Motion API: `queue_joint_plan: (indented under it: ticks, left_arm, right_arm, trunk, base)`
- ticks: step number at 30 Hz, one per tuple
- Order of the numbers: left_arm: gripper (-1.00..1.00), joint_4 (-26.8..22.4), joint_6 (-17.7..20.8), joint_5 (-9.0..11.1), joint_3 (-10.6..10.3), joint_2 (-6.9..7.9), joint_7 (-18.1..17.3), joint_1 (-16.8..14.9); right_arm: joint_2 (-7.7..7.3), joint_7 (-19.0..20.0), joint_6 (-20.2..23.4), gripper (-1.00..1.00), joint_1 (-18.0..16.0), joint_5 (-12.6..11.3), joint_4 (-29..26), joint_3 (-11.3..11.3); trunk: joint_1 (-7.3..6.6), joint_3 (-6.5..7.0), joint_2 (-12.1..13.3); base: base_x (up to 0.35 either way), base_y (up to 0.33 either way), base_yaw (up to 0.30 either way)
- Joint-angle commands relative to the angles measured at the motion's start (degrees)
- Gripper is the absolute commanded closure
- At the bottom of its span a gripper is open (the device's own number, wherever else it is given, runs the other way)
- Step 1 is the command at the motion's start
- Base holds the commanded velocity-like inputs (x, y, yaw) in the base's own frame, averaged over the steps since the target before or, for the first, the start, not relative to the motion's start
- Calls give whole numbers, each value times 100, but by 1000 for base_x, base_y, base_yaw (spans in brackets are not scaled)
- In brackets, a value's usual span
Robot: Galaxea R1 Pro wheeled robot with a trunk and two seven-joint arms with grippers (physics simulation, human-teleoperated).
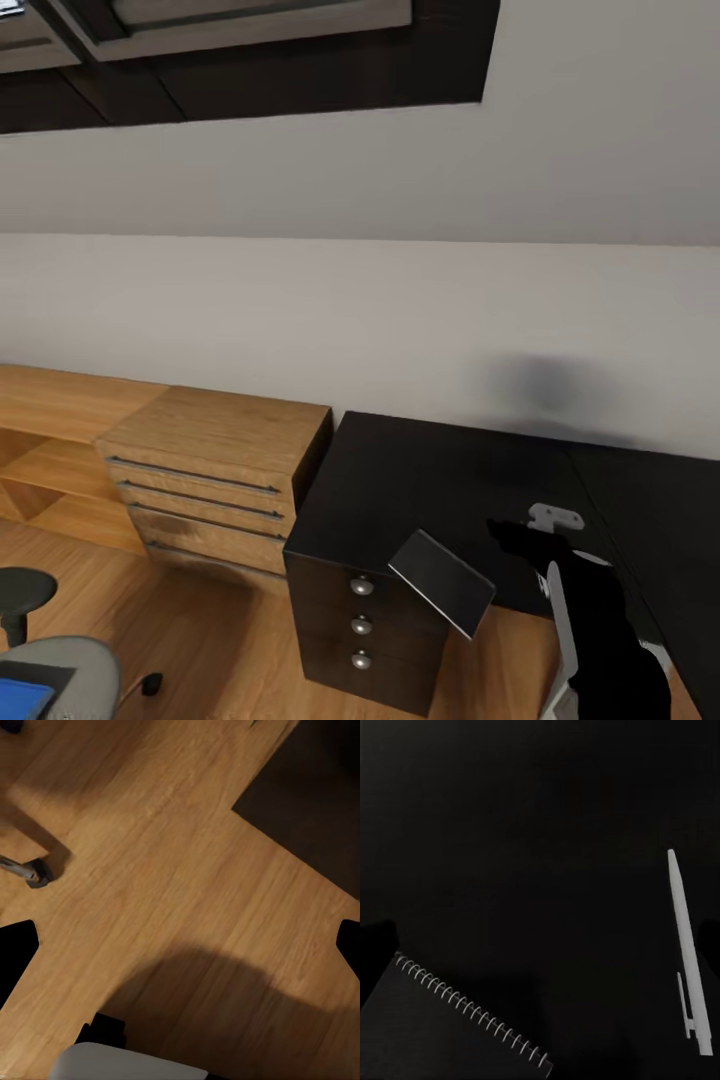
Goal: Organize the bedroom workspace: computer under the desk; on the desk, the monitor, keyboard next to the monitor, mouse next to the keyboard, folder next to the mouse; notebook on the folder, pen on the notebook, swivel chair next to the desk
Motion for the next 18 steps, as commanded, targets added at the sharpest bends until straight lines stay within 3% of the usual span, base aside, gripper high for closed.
queue_joint_plan:
  ticks: [1, 5, 15, 18]
  left_arm:
    - [-100, 10, -7, 56, 22, 2, -56, -6]
    - [-100, 10, -7, 57, 22, 2, -55, -6]
    - [-100, 10, -7, 58, 22, 2, -55, -6]
    - [-100, 10, -7, 58, 22, 2, -55, -6]
  right_arm:
    - [13, 54, 17, -100, -5, 61, -3, -16]
    - [16, 56, 2, -100, -4, 62, 0, -17]
    - [22, 73, -10, -100, -5, 56, -19, -16]
    - [32, 54, -17, -100, -3, 62, -16, -16]
  trunk:
    - [0, -7, -4]
    - [0, -7, -4]
    - [0, -4, -4]
    - [0, -3, -4]
  base:
    - [-7, 0, 248]
    - [-3, 0, 195]
    - [0, 0, 28]
    - [0, 0, 212]
